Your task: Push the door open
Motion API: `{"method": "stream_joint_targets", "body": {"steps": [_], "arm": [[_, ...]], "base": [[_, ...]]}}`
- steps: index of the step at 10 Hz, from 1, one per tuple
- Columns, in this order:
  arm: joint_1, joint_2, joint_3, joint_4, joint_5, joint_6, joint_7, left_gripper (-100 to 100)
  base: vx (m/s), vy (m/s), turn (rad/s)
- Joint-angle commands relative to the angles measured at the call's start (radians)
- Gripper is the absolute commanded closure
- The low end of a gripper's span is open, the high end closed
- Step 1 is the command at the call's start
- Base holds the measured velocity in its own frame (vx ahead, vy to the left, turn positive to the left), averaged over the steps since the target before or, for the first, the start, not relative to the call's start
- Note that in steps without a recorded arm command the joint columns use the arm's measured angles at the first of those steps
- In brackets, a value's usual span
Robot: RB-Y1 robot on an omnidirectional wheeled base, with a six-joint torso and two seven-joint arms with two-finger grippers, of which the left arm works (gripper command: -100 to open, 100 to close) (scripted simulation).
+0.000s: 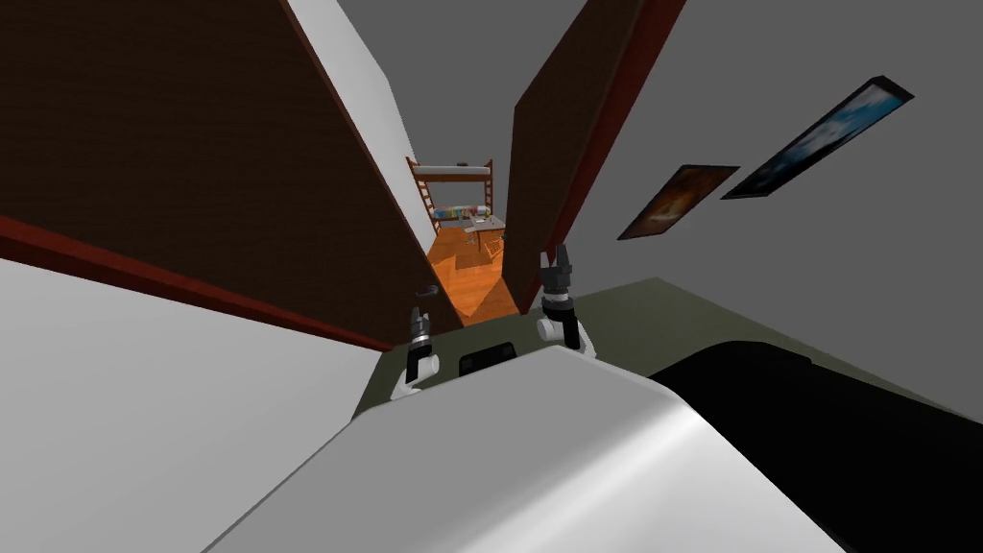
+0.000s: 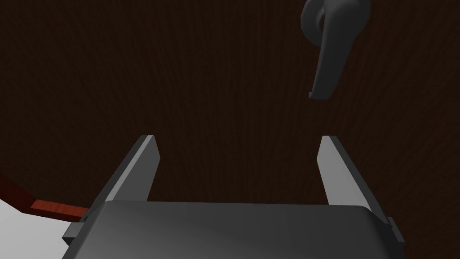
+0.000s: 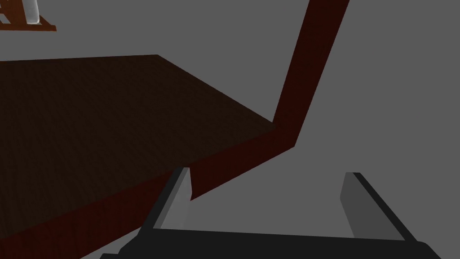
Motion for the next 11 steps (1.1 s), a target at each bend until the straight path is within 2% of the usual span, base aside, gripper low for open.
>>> {"method": "stream_joint_targets", "body": {"steps": [1, 5, 11], "arm": [[-0.01, -0.009, 0.003, 0.041, -0.002, -0.011, -0.01, -100], [-0.036, -0.021, 0.012, 0.131, -0.003, -0.031, -0.024, -100], [-0.067, -0.042, 0.022, 0.241, -0.005, -0.056, -0.041, -100]], "base": [[0.005, 0.13, -0.191], [0.002, 0.128, -0.153], [-0.014, 0.103, -0.131]]}}
